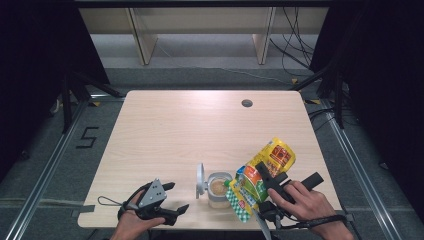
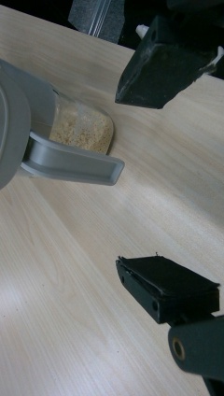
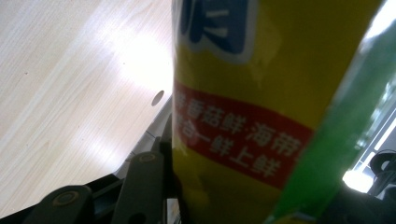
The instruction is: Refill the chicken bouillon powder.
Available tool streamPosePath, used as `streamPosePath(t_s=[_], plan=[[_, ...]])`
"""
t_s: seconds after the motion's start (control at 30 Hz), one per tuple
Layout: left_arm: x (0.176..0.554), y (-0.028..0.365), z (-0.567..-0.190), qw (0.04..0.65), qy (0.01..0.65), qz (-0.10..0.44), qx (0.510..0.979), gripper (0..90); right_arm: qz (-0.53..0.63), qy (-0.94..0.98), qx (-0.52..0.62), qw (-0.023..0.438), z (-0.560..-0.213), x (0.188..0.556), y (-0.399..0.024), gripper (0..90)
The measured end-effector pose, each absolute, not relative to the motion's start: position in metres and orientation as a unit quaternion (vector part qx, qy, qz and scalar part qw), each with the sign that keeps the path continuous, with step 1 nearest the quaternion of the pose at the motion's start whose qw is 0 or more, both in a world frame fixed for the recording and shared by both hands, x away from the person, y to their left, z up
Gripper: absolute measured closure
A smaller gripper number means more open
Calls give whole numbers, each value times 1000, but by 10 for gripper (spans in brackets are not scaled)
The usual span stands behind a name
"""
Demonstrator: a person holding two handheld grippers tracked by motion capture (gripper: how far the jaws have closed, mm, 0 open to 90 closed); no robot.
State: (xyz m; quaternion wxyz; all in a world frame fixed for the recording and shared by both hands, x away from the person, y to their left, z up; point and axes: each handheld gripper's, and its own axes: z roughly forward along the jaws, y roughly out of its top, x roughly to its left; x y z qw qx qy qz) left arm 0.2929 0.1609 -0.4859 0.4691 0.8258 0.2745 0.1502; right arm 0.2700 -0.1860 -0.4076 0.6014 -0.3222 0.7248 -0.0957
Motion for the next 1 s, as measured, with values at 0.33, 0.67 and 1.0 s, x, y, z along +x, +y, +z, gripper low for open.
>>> streamPosePath(t_s=[0.33, 0.67, 1.0], plan=[[293, 161, -486, 469, 274, 150, 826, 165, -98, 724, -320, 603, -404, 270, -188, 625], [293, 161, -486, 469, 274, 149, 826, 165, -92, 728, -319, 600, -405, 271, -188, 626], [293, 160, -487, 472, 279, 147, 823, 165, -90, 730, -317, 599, -404, 271, -189, 626]])
